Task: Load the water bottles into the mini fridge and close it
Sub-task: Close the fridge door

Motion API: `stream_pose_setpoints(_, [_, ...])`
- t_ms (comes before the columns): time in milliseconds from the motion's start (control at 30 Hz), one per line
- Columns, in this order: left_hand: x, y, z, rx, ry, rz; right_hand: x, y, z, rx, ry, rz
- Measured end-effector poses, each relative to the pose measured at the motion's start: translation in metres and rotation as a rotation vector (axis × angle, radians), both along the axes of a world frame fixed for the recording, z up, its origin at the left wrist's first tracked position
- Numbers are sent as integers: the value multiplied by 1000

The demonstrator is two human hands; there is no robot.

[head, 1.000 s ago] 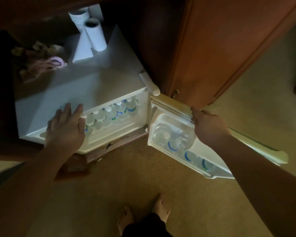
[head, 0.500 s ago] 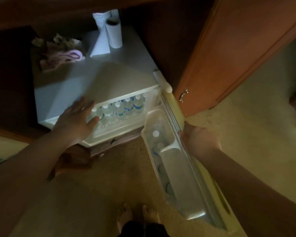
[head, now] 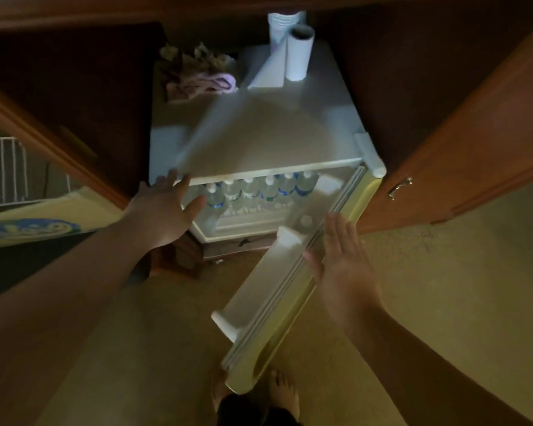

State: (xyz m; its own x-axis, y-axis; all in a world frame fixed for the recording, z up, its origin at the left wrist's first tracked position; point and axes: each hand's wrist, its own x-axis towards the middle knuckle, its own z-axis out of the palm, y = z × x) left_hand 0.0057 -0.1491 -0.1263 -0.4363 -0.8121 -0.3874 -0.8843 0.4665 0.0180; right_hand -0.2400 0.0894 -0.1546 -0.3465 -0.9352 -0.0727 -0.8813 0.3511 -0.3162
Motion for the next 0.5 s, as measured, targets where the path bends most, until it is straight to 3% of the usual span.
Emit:
stream_pose_setpoints(167, [2,-11,1,16,50,-3,14,-34,-18,69,14,159])
stream_pose_setpoints(500, [-4,1,15,28,10,-70,26,-84,-11,123,64,235])
